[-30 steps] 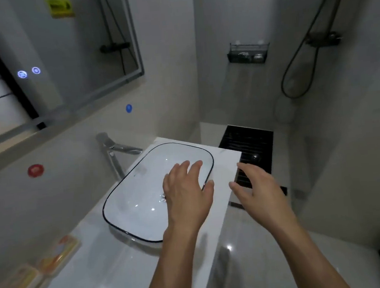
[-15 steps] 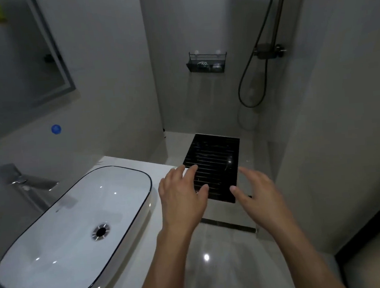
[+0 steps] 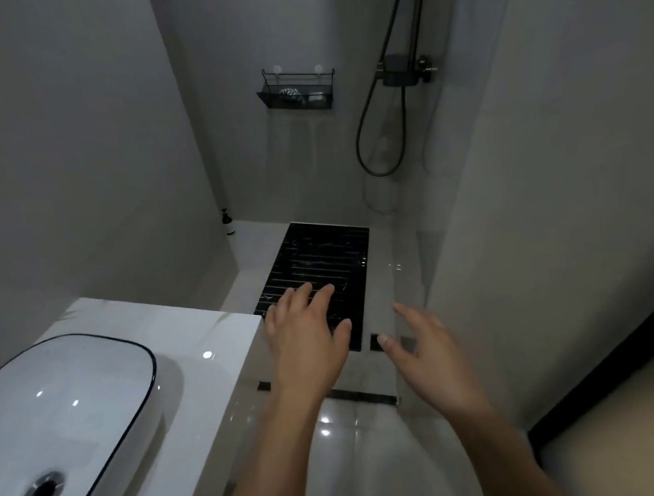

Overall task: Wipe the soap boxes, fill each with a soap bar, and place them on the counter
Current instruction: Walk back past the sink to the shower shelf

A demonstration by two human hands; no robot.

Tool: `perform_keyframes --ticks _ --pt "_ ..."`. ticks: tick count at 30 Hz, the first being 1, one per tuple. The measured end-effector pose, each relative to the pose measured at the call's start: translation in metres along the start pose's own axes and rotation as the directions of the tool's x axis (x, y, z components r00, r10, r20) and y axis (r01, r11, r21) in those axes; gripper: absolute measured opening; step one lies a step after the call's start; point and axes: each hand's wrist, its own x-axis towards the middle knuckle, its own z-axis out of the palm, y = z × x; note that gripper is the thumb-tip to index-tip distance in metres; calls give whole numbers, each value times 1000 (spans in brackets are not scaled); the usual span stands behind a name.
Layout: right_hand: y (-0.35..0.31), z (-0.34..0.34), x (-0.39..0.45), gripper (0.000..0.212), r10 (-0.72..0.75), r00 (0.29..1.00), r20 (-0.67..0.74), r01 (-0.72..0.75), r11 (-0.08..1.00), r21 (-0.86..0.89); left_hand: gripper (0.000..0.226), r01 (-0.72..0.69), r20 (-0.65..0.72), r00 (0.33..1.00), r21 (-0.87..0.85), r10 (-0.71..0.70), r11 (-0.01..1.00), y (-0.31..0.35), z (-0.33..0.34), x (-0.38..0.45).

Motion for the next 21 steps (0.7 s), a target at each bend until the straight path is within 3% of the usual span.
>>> perform_keyframes --ticks 5,16,21 --pt "3 9 72 59 29 999 22 -28 998 -48 58 -19 18 1000 -28 20 999 -3 23 72" --pt "-20 26 257 57 83 993 -84 -91 990 -104 57 -137 -6 991 -87 137 987 -31 44 280" --pt "-28 44 322 56 92 994 -60 -98 989 -112 57 -117 26 993 -76 119 990 -51 55 344"
